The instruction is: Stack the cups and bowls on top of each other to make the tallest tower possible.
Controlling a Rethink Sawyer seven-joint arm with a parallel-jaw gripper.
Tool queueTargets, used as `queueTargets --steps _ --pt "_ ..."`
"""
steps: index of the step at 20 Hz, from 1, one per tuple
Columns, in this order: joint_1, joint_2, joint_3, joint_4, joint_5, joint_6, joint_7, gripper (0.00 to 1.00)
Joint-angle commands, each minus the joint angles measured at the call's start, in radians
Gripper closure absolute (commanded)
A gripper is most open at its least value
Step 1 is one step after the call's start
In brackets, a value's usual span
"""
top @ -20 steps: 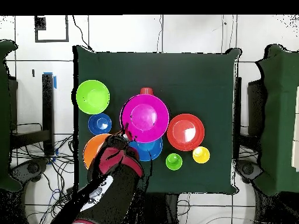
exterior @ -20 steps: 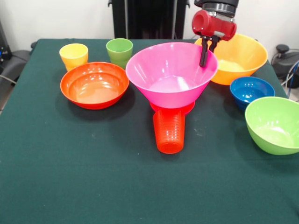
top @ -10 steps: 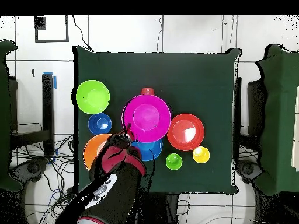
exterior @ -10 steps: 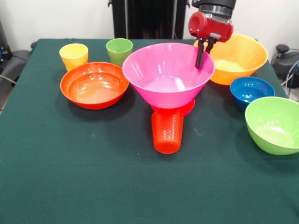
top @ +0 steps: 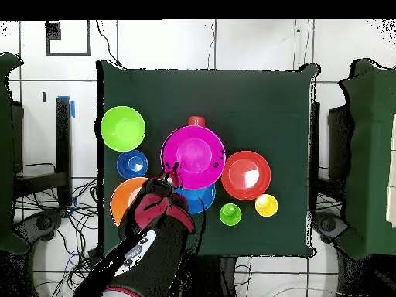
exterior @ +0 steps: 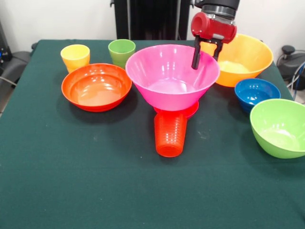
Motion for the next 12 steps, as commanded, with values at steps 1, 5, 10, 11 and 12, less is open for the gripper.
queueTargets --steps 1,5,10,11,12 --pt "-0.006 0.025 0.122 0.011 0.019 0.077 0.123 0.0" --pt "0.018 0.034 0.097 0.011 0.038 0.054 0.138 0.0" --pt "0.016 0.024 0.101 0.021 0.038 0.052 0.144 0.0" --pt "0.02 0.014 0.098 0.027 0.039 0.06 0.144 0.0" --pt "0.021 -0.001 0.098 0.035 0.039 0.072 0.145 0.0"
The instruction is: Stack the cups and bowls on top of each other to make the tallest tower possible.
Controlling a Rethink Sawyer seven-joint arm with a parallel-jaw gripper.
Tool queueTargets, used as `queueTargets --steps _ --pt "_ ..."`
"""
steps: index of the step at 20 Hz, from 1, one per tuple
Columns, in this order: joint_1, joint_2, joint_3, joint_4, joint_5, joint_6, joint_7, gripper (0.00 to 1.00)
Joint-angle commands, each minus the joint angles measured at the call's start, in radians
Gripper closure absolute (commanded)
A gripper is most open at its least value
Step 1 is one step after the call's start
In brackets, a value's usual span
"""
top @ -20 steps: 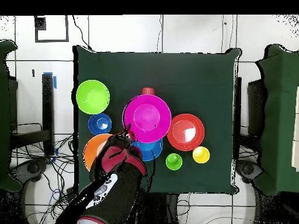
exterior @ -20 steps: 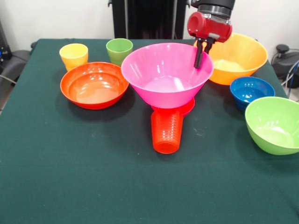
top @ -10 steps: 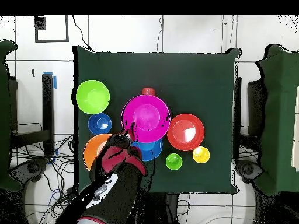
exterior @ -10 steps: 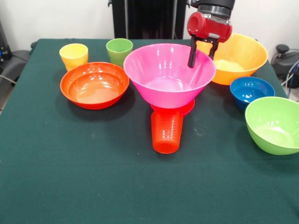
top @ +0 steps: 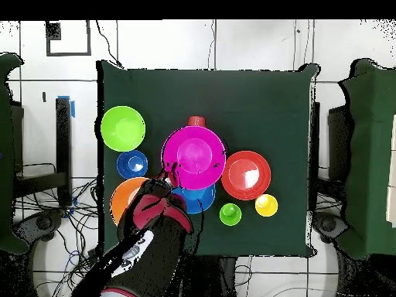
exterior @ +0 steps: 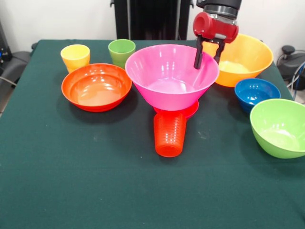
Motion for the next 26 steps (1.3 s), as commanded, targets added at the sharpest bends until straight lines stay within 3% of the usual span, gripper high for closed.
queueTargets --steps 1,19,26 --pt "0.013 -0.016 0.099 0.043 0.038 0.087 0.143 0.0" --pt "0.002 -0.154 0.131 0.085 0.021 0.247 0.099 0.0" --pt "-0.033 -0.2 0.18 0.111 0.021 0.319 0.089 0.0"
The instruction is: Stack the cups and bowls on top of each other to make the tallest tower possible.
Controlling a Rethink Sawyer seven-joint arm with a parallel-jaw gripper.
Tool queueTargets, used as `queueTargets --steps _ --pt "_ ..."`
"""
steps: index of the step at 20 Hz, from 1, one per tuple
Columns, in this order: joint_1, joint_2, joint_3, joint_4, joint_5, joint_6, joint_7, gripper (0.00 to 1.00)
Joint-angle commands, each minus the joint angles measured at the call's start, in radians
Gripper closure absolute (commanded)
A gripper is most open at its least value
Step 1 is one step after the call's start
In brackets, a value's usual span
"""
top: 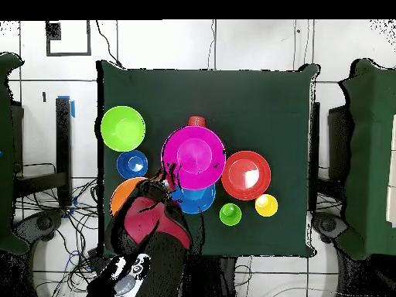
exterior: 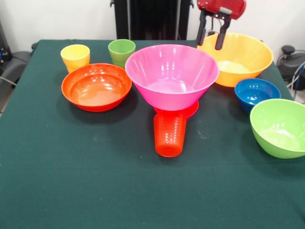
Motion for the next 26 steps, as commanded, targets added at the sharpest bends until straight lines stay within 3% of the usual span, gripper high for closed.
queueTargets --steps 1,15,26 --pt "-0.036 -0.033 0.174 0.074 0.023 0.18 0.087 0.0" --pt "-0.069 -0.086 0.221 0.121 0.045 0.275 0.093 0.0" --pt "-0.077 -0.097 0.224 0.136 0.038 0.272 0.104 0.0"
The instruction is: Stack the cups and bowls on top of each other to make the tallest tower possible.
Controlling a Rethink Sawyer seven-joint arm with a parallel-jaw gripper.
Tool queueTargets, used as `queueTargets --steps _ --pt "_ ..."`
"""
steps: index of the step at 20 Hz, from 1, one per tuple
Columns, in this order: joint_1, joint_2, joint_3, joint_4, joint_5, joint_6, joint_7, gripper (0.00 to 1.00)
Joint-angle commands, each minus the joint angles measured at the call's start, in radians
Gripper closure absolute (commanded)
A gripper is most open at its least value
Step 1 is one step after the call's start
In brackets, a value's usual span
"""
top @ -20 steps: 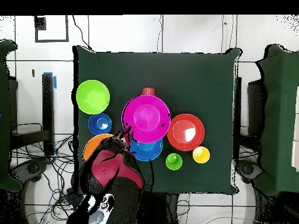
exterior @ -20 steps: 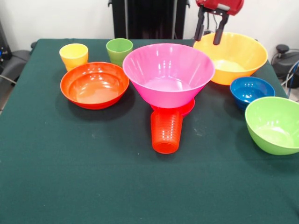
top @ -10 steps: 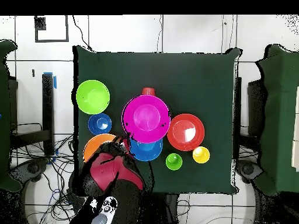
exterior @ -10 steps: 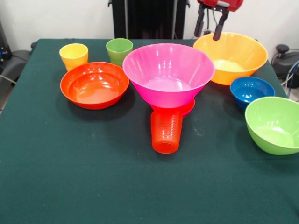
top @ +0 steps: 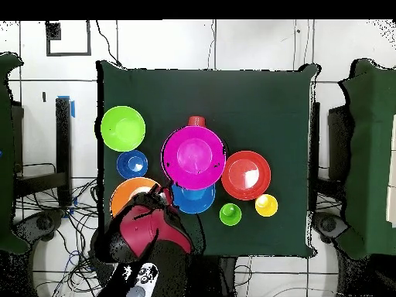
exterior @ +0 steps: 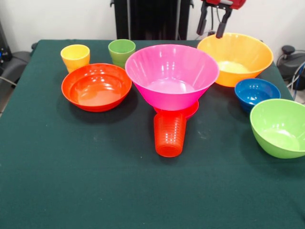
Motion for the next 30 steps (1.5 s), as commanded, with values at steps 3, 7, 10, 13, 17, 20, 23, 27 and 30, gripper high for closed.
queueTargets --steps 3,7,10,13,17,20,23,27,30 --pt "-0.032 -0.009 0.122 0.063 0.032 0.113 0.096 0.0" --pt "-0.051 -0.033 0.136 0.084 0.039 0.153 0.083 0.0" --pt "-0.063 -0.031 0.148 0.085 0.033 0.137 0.085 0.0" --pt "-0.073 -0.036 0.156 0.074 0.026 0.134 0.08 0.0" --pt "-0.11 -0.071 0.173 0.09 0.022 0.19 0.041 0.0" --pt "-0.161 -0.093 0.202 0.122 0.02 0.227 0.008 0.0" --pt "-0.206 -0.107 0.228 0.144 0.009 0.244 -0.018 0.0" --pt "-0.272 -0.123 0.262 0.184 0.003 0.307 -0.052 0.0" --pt "-0.321 -0.127 0.281 0.217 -0.017 0.303 -0.064 0.0"
